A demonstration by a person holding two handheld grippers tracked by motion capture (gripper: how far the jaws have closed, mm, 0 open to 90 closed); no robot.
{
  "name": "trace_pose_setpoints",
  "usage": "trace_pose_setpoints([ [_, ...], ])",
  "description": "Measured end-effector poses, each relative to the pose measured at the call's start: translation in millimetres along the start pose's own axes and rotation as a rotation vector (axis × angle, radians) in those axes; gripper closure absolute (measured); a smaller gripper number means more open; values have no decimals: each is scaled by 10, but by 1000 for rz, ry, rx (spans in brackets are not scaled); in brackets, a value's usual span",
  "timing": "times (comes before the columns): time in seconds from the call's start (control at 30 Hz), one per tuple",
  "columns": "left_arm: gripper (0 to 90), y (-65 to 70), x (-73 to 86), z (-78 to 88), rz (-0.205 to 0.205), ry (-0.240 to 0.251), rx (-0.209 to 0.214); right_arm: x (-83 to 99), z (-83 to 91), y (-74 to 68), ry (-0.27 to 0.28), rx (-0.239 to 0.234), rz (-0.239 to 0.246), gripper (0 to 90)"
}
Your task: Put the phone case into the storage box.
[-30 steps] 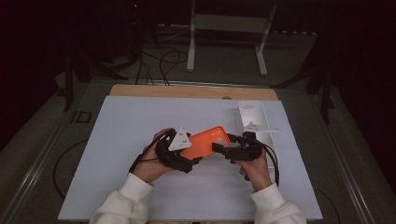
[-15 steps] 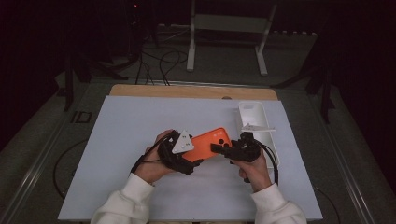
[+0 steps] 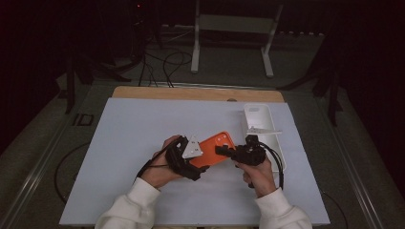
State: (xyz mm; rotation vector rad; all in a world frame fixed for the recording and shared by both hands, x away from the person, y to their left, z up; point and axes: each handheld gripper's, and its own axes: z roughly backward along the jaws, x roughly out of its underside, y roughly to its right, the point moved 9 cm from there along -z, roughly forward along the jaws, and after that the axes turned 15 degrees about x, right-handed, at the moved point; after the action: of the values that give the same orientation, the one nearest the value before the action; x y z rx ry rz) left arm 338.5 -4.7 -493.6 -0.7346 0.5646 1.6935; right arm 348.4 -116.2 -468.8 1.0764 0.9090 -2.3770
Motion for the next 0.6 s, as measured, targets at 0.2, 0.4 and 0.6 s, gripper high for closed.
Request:
trace_pose_setpoints([
  [0.2,170,-23,13,19,25,21,11,-7,20,10,14,43,39,859],
  [0.4,168,-53,40,65,49,36,24,-10,42,5,13,43,69,859],
  [0.6,176,-62,87,79,71,41,59,2,53,7,9,43,85,859],
])
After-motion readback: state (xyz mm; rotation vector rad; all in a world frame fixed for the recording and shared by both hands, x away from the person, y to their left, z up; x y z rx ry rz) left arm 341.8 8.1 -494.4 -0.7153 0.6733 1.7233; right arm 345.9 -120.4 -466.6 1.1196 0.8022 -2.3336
